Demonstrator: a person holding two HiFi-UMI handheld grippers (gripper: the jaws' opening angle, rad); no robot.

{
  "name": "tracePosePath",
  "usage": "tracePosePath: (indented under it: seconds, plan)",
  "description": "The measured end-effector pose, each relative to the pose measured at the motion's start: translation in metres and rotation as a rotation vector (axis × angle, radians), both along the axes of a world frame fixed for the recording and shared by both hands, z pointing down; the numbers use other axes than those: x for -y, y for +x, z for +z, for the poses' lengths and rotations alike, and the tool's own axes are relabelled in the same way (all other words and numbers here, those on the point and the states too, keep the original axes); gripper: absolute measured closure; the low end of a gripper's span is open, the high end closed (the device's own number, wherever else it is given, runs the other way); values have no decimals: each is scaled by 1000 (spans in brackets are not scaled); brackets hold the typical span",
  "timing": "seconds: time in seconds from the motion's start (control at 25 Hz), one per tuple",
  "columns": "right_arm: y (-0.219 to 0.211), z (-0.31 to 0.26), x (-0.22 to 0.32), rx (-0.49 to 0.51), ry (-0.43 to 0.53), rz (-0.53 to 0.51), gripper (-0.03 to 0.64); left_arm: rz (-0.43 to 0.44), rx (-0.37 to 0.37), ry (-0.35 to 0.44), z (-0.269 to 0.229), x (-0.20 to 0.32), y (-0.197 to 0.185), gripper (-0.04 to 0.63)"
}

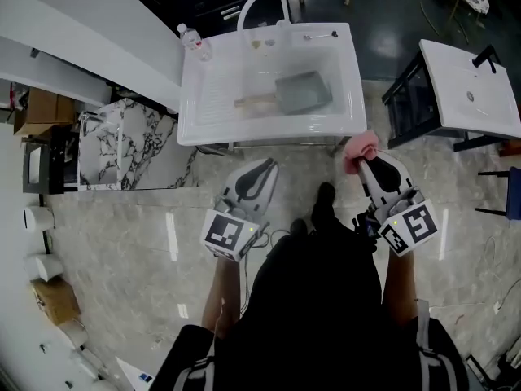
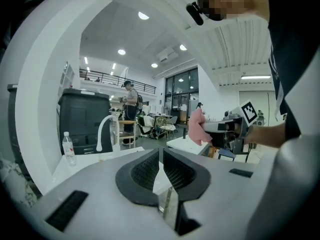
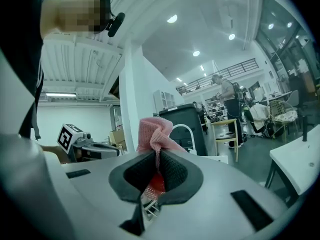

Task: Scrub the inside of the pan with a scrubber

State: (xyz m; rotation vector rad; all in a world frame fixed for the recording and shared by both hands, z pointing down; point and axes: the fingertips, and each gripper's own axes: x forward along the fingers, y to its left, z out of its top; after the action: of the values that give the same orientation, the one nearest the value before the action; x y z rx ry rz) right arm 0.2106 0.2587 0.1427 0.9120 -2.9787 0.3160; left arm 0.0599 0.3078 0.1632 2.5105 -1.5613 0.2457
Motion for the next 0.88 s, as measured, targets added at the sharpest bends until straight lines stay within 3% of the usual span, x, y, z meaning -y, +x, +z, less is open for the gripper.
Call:
tracePosePath:
  seconds: [0.28, 0.56, 0.88]
  plan:
    - [-6, 12, 67, -6, -30, -90, 579, -99, 40, -38, 12, 56, -6, 544]
    - [-30, 30, 100, -11, -80, -159, 578, -171, 58, -103, 31, 79, -26, 543]
    - [-74, 40, 132, -57, -89, -129, 578, -141, 37, -126, 51, 116, -74, 543]
